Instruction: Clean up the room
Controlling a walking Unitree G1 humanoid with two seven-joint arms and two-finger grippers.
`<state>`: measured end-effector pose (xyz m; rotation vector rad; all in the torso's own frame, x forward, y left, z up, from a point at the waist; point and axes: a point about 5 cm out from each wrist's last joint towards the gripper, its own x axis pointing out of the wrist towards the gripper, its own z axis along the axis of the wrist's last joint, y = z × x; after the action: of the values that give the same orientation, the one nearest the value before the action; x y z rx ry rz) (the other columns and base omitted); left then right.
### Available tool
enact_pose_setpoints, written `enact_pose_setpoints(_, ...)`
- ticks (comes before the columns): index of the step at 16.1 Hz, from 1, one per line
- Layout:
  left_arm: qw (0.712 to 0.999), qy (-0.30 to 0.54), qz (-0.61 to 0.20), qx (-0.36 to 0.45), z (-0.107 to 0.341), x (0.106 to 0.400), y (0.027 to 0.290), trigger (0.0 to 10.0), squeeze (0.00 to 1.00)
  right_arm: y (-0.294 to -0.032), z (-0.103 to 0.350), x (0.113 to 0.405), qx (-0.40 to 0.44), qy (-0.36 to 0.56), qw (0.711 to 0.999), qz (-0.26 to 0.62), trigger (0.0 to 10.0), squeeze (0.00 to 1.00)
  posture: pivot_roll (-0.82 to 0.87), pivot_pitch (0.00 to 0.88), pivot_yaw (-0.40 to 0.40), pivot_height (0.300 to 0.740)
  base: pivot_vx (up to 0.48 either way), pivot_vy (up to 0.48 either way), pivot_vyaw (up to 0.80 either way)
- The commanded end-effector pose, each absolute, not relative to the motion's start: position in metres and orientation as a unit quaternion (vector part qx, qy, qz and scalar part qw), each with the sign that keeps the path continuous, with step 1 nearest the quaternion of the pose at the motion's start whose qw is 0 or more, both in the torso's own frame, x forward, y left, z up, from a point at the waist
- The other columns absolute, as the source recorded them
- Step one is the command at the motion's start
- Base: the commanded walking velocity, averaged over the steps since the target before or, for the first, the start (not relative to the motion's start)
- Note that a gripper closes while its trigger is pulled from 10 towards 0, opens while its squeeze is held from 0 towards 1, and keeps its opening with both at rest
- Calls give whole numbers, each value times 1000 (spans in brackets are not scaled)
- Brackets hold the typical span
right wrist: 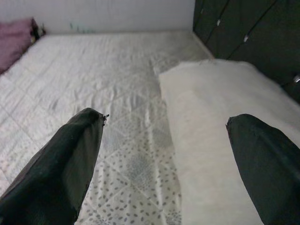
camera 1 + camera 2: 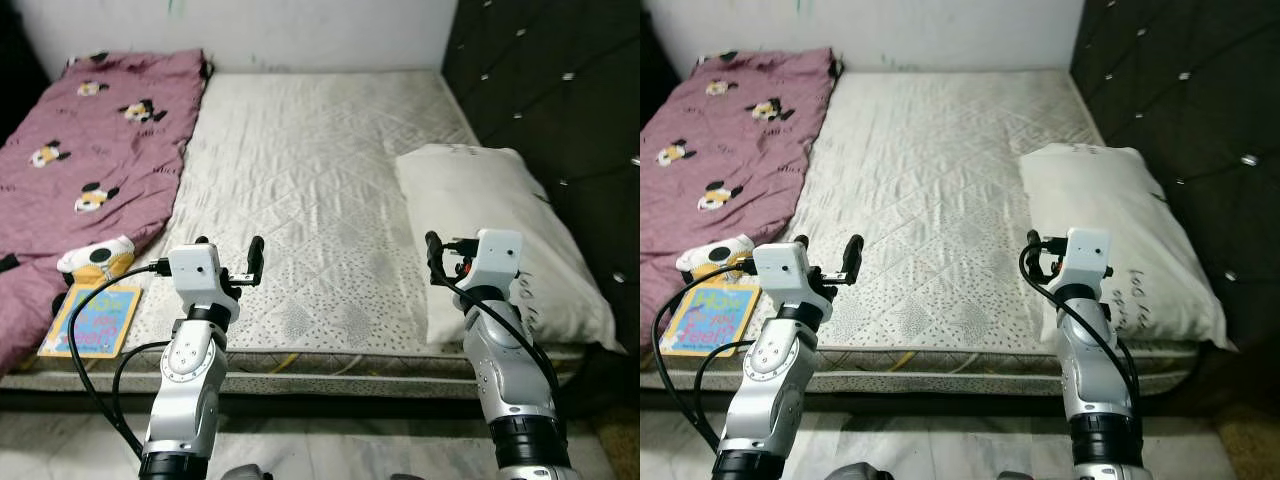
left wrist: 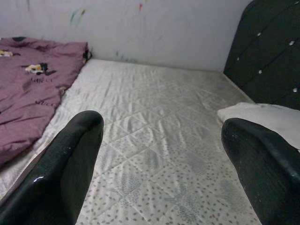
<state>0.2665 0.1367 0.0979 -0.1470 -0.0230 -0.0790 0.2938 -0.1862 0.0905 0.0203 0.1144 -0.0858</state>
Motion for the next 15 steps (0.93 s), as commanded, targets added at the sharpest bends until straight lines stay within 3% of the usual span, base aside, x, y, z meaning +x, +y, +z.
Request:
enact_pose_setpoints(1, 996, -13, -41, -74, 98, 266, 138, 10000, 0, -185, 92, 298, 11, 54, 998, -42, 10000, 0, -29, 0, 30, 740, 431, 0, 0)
enact_pose_setpoints(7, 997, -17, -37, -67, 102, 272, 140, 10000, 0, -170, 99, 306, 23, 34, 999, -27, 10000, 0, -34, 1, 51, 740, 405, 0, 0)
enact_pose_setpoints(11, 998, 4, -13, -68, 95, 272, 138, 10000, 0, -163, 104, 306, -2, 14, 1000, -6, 10000, 0, -43, 5, 56, 740, 0, 0, 0)
enact_pose_setpoints(15, 997, -1, -19, -72, 97, 272, 135, 10000, 0, -164, 103, 307, 6, 17, 1000, -9, 10000, 0, -41, 9, 54, 740, 0, 425, 0)
